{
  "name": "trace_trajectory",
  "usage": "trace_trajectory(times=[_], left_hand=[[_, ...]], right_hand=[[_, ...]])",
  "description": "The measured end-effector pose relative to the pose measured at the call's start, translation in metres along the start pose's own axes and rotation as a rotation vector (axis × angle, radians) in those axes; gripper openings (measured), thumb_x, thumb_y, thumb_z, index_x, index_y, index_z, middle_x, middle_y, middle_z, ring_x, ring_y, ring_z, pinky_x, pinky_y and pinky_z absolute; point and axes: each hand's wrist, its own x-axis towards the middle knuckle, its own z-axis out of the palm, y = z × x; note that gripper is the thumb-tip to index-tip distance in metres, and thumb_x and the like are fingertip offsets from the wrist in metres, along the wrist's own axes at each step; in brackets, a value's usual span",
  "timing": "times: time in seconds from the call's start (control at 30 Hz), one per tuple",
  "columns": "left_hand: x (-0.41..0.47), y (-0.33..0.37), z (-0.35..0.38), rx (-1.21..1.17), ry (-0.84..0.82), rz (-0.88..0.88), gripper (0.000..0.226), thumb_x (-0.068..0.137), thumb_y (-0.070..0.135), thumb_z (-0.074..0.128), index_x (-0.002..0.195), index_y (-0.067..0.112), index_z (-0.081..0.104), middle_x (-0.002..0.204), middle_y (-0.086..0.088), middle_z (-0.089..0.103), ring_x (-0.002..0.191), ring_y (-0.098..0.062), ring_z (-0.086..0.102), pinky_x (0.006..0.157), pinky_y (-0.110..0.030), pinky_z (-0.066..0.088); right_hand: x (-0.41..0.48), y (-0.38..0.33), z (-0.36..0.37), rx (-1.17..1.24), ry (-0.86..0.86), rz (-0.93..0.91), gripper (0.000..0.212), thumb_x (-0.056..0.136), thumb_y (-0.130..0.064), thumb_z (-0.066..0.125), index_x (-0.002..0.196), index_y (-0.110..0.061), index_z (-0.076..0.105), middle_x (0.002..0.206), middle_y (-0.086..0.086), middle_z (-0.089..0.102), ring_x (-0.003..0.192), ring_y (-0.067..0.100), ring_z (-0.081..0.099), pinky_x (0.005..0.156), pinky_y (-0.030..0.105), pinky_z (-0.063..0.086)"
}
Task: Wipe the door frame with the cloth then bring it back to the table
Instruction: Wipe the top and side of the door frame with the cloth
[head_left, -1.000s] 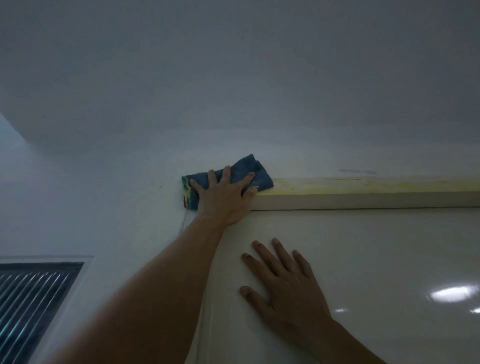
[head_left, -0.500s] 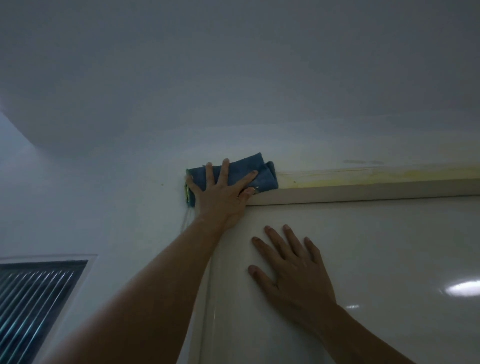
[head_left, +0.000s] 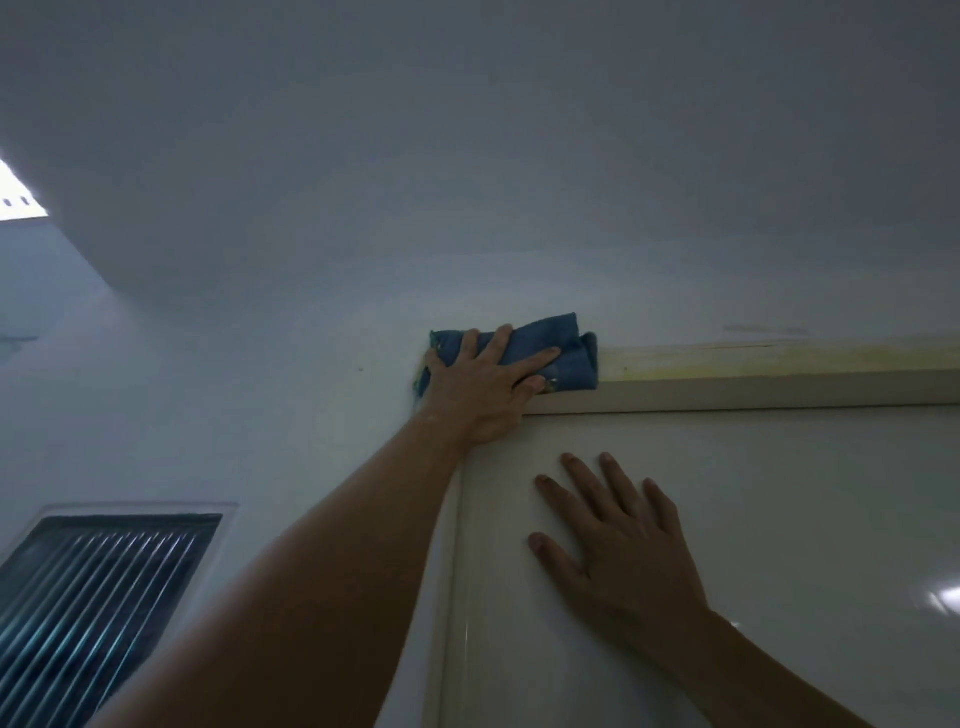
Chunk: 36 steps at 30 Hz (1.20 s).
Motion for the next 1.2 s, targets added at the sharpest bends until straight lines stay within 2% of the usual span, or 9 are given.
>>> trace_trajectory(times=[0.13, 0.27, 0.37, 0.57, 0.83, 1.03, 1.1, 1.2], left_hand=[[-0.01, -0.025, -0.003, 0.022, -0.022, -0.087, 0.045, 0.098, 0.059, 0.01, 0.142, 0.062, 0.004, 0.163, 0.006, 0.004, 0.147, -0.031, 0.004, 0.107, -0.07, 0.013], [-0.001, 0.0, -0.003, 0.001, -0.031, -0.125, 0.048, 0.098, 0.059, 0.009, 0.146, 0.057, 0.005, 0.163, -0.001, 0.0, 0.146, -0.04, -0.002, 0.104, -0.073, -0.008], [0.01, 0.031, -0.003, 0.009, -0.039, -0.038, 0.051, 0.097, 0.059, 0.009, 0.148, 0.053, 0.004, 0.163, -0.003, -0.002, 0.146, -0.043, -0.006, 0.106, -0.07, -0.014], [0.015, 0.04, 0.003, -0.001, 0.008, 0.077, 0.052, 0.095, 0.064, 0.014, 0.146, 0.056, 0.005, 0.163, 0.001, 0.001, 0.147, -0.037, -0.003, 0.109, -0.07, -0.006], [0.001, -0.026, 0.001, 0.015, 0.002, 0.012, 0.047, 0.097, 0.06, 0.013, 0.143, 0.06, 0.004, 0.163, 0.005, 0.004, 0.148, -0.03, 0.003, 0.113, -0.064, 0.004], [0.007, 0.001, 0.001, -0.028, -0.005, -0.08, 0.05, 0.094, 0.065, 0.013, 0.143, 0.06, 0.006, 0.163, 0.004, 0.003, 0.148, -0.035, -0.002, 0.108, -0.072, -0.006], [0.014, 0.021, 0.002, -0.026, 0.003, -0.064, 0.049, 0.096, 0.062, 0.012, 0.144, 0.058, 0.008, 0.163, 0.002, 0.002, 0.147, -0.037, -0.005, 0.105, -0.074, -0.011], [0.023, 0.045, 0.003, -0.003, 0.02, 0.006, 0.049, 0.098, 0.058, 0.011, 0.147, 0.055, 0.009, 0.163, 0.001, 0.003, 0.147, -0.037, -0.006, 0.106, -0.073, -0.009]], right_hand=[[0.001, -0.001, -0.001, 0.001, 0.009, -0.003, 0.068, 0.089, -0.074, 0.005, 0.152, -0.052, -0.001, 0.165, -0.02, -0.015, 0.151, 0.014, -0.022, 0.121, 0.047, -0.01], [0.002, -0.01, 0.002, 0.024, 0.019, 0.009, 0.077, 0.08, -0.079, -0.006, 0.152, -0.053, 0.0, 0.161, -0.016, -0.02, 0.151, 0.02, -0.022, 0.118, 0.046, -0.015], [0.004, -0.014, 0.006, 0.026, 0.058, -0.001, 0.071, 0.088, -0.08, 0.003, 0.153, -0.052, 0.007, 0.165, -0.011, -0.009, 0.153, 0.026, -0.014, 0.117, 0.044, -0.011], [0.002, -0.012, 0.004, 0.016, 0.027, 0.006, 0.068, 0.089, -0.078, 0.008, 0.152, -0.053, -0.002, 0.165, -0.013, -0.017, 0.151, 0.022, -0.023, 0.122, 0.043, -0.01], [0.001, -0.013, 0.002, 0.011, 0.021, 0.005, 0.074, 0.084, -0.079, -0.003, 0.152, -0.052, -0.003, 0.165, -0.011, -0.017, 0.151, 0.021, -0.025, 0.123, 0.044, -0.01], [0.0, -0.011, 0.004, 0.06, 0.034, -0.016, 0.069, 0.09, -0.078, 0.012, 0.153, -0.052, 0.002, 0.166, -0.011, -0.016, 0.151, 0.022, -0.024, 0.122, 0.043, -0.012], [-0.001, -0.008, 0.003, 0.067, 0.033, -0.03, 0.067, 0.091, -0.077, 0.014, 0.153, -0.052, 0.005, 0.165, -0.012, -0.015, 0.151, 0.021, -0.023, 0.122, 0.043, -0.011], [-0.004, -0.002, 0.0, 0.041, 0.037, -0.053, 0.065, 0.093, -0.075, 0.014, 0.153, -0.052, 0.005, 0.165, -0.015, -0.014, 0.152, 0.019, -0.019, 0.121, 0.043, -0.01]])
